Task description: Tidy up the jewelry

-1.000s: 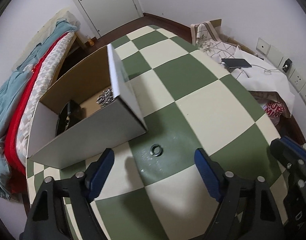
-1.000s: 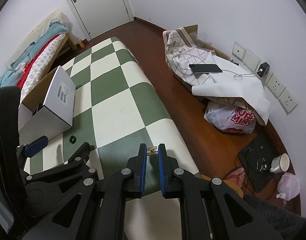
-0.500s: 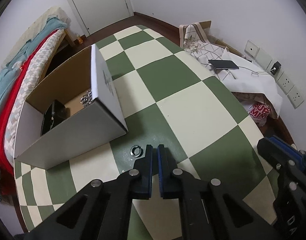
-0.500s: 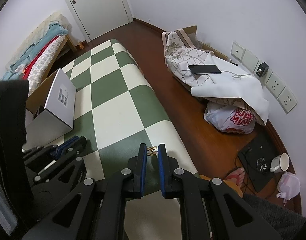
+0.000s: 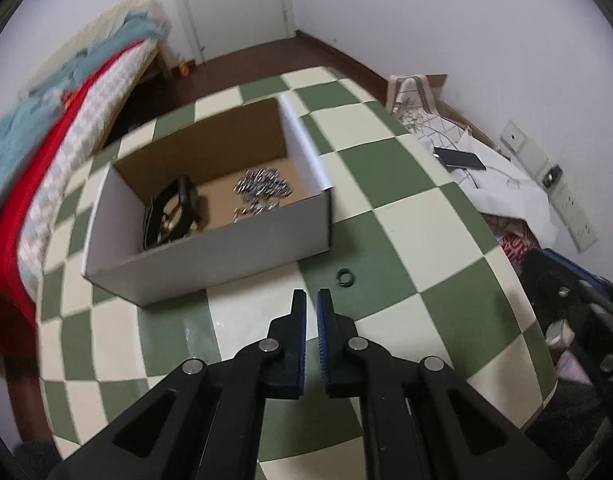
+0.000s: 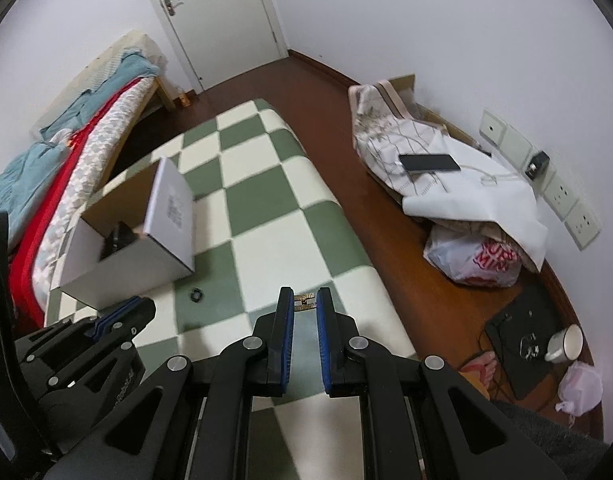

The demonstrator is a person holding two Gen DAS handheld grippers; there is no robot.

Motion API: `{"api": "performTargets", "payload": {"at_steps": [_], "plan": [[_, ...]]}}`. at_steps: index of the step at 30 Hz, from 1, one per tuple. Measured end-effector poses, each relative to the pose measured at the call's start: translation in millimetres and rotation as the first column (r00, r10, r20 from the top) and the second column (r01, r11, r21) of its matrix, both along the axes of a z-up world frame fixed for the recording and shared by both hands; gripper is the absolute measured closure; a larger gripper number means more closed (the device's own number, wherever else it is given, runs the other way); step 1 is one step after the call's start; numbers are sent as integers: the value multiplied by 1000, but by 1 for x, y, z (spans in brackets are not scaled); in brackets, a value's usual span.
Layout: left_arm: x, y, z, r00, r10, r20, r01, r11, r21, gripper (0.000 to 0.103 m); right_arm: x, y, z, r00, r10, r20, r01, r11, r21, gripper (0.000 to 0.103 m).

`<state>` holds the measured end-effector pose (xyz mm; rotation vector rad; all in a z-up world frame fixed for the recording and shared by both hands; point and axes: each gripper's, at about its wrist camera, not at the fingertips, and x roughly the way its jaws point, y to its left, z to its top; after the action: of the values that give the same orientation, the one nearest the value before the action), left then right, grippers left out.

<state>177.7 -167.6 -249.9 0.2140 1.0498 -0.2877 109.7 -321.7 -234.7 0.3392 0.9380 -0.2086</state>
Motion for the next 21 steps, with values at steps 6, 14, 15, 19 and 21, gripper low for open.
{"api": "performTargets", "payload": {"at_steps": [6,14,15,19,21], "plan": [[13,3,-26,997,72,-9,-72,997,-12,48,3,-1,-1,1000,-17,-3,17,1000,10,91],[14,11,-36,993,116,-21,-117,984,-133,39,6,-15,-10,999,-47,-17,47,999,16,91],[14,9,-36,994,112,-14,-113,985,-132,37,6,-17,-11,999,-50,-17,50,999,17,91],[14,-4,-37,996,85,16,-83,994,-66,37,7,-25,-17,998,-67,-19,68,997,36,91],[16,-8,-38,997,76,24,-75,996,-56,37,7,-27,-21,997,-74,-24,75,996,50,91]]}}
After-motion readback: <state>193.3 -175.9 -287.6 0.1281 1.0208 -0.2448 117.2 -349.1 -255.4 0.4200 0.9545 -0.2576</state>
